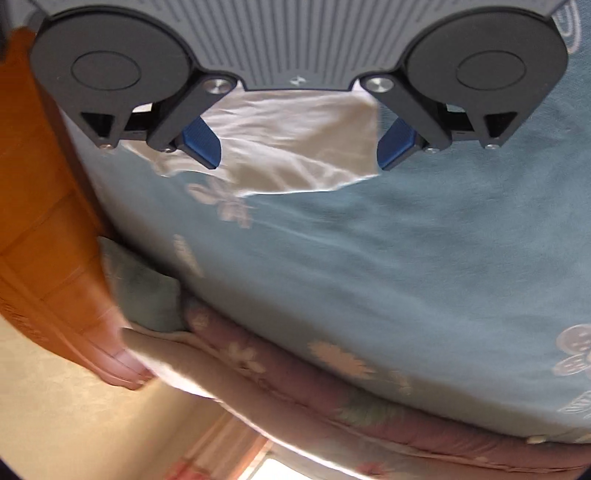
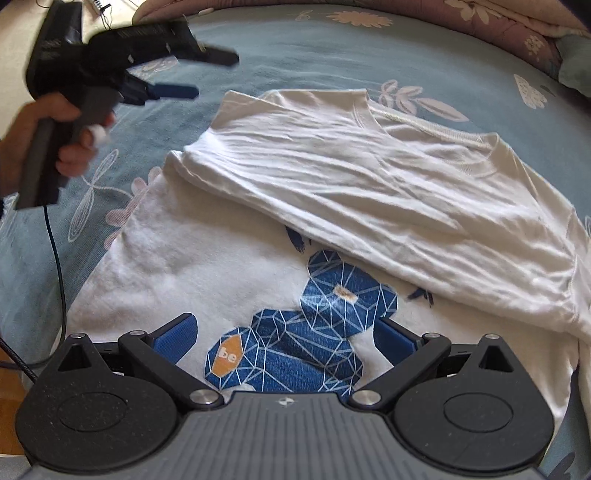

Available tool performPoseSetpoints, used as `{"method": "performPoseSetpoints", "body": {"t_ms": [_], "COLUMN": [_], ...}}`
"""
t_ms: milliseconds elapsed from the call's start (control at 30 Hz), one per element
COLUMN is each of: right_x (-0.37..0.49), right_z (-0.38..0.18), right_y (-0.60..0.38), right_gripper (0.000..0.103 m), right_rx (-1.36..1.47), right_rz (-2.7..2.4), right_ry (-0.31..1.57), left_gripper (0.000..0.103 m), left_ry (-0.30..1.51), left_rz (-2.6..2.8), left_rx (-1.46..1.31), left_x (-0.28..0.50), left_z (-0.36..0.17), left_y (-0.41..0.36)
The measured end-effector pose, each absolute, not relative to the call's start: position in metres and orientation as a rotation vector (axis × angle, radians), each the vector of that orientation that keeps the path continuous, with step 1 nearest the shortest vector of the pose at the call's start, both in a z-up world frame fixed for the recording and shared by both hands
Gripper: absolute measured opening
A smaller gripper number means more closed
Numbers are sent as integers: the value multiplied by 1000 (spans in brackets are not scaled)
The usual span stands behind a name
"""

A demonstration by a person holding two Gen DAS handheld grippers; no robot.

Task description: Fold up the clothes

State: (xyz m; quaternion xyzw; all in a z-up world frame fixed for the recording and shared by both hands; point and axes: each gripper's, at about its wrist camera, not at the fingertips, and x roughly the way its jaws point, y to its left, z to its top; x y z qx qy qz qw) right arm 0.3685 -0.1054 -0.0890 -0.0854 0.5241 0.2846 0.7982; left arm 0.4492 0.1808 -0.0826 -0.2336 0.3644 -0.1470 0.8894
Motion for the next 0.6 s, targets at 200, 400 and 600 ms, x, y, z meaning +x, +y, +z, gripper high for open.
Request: {"method": "performPoseSetpoints", "body": {"t_ms": [200, 400, 600], "right_x": [363, 360, 360], "right_z": [-92, -91, -95], "right_y": [-101, -108, -113], "right_gripper": [103, 103, 103], "right_rx": [-150, -139, -121], "right_rz": [624, 618, 599], "right_ry": [1128, 1124, 1127], "left_gripper": [90, 92, 92], "left_ry": [893, 808, 889], "left_rz": [-287, -268, -402], "left_rx": [-393, -406, -397], "left_x": [486, 473, 420], "left_z": [-120, -86, -84], "left_y": [162, 181, 158]}}
